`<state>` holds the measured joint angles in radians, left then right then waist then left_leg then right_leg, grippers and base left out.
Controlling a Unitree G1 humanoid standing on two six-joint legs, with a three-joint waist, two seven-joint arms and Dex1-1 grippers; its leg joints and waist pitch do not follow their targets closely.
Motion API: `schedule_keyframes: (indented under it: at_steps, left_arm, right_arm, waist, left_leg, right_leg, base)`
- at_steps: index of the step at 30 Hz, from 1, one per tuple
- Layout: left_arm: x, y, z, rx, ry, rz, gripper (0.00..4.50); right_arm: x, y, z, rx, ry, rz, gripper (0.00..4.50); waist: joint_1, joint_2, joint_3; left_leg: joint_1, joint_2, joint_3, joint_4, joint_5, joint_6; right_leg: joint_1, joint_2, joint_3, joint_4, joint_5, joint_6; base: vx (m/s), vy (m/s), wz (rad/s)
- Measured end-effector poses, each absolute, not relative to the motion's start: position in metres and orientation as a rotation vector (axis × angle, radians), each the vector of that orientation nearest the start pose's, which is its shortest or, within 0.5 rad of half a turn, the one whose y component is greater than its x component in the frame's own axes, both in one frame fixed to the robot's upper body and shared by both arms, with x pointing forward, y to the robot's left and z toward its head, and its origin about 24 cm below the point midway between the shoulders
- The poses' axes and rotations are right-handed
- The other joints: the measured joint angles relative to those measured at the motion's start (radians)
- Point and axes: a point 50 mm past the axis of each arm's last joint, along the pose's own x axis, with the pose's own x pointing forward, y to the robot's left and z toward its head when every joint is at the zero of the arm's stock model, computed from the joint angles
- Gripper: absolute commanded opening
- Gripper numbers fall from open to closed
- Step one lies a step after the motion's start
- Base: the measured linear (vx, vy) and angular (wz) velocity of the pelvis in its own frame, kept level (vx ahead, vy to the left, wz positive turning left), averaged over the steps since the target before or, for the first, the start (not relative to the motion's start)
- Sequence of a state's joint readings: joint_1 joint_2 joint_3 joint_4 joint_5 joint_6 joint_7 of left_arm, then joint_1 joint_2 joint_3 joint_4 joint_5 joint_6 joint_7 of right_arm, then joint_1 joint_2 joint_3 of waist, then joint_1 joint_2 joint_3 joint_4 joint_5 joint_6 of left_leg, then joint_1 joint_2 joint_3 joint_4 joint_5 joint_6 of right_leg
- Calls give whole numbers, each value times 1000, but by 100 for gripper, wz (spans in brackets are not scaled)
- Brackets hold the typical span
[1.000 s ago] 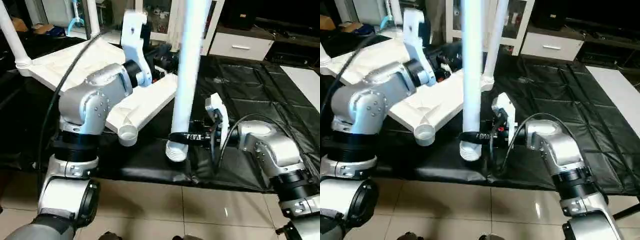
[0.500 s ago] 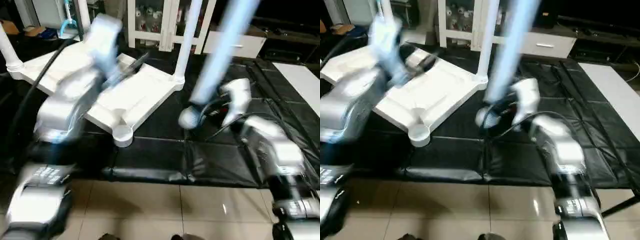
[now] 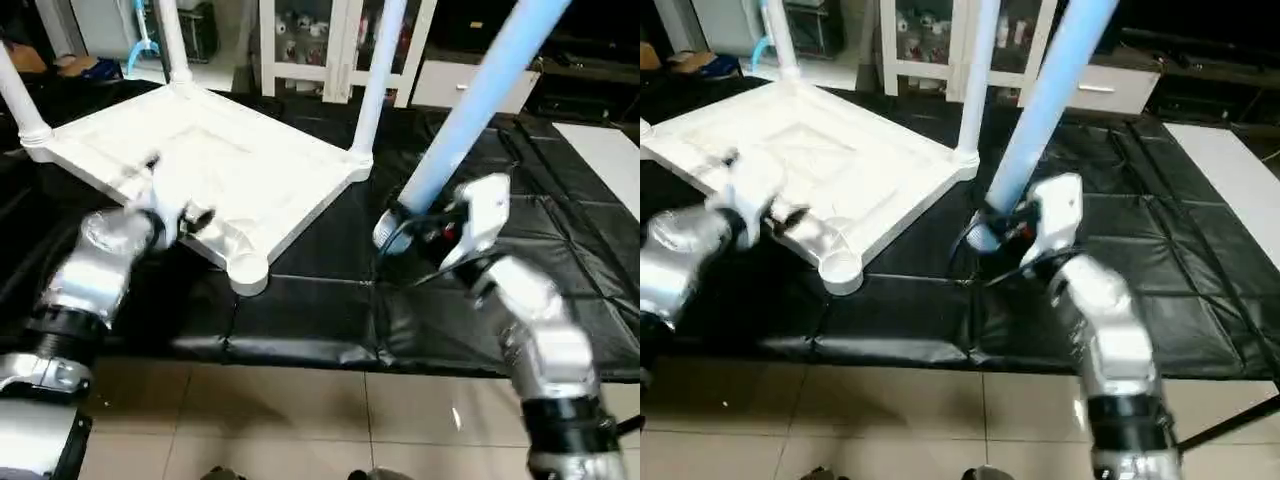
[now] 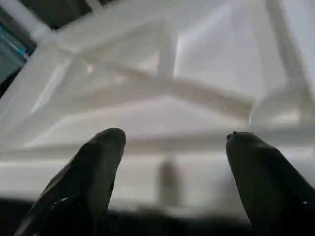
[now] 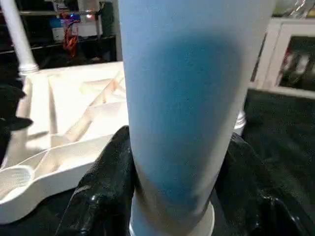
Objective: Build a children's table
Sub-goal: Rotate table base
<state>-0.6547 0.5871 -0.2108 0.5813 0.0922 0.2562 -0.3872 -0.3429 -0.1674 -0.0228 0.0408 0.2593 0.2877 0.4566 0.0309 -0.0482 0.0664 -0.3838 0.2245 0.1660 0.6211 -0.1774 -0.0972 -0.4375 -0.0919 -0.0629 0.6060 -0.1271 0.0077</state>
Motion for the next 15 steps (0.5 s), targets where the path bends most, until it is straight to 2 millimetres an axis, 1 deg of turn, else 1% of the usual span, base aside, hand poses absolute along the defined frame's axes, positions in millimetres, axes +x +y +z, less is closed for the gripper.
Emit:
schedule_keyframes:
  at_steps: [2,5,8,11,14,15]
  left_arm:
    - [359,239,98,720,355,-266,370]
    - [358,237,96,728,358,-297,370]
    - [355,227,95,720,368,-390,370]
    - [351,209,94,699,385,-514,370]
    - [349,202,94,723,399,-572,370]
    - [347,198,94,730,410,-602,370]
  right_arm:
    - [308,-136,105,77,-21,554,185]
    - [307,-134,109,66,-37,562,185]
    - [307,-134,110,62,-39,565,185]
    - [306,-133,110,51,-36,577,185]
    - [306,-131,109,46,-33,590,185]
    - [306,-132,109,39,-32,590,185]
  waist:
    - [0,0,0]
    - [1,0,0]
    - [1,0,-1]
    - [3,1,-1]
    - [2,4,-3]
    - [2,4,-5]
  left_leg:
    - [0,0,0,0,0,0]
    - [0,0,0,0,0,0]
    - [0,0,0,0,0,0]
    - [0,-1,0,0,0,0]
    - [0,-1,0,0,0,0]
    - [0,-1,1,0,0,0]
  right_leg:
    - [0,0,0,0,0,0]
    - [1,0,0,0,0,0]
    - [1,0,1,0,0,0]
    - [1,0,2,0,0,0]
    - [1,0,2,0,0,0]
    - [1,0,3,0,0,0]
  base:
    - [0,0,0]
    - [0,0,0]
    - [0,0,0]
    - [0,0,0]
    - [0,0,0]
    - [0,0,0]
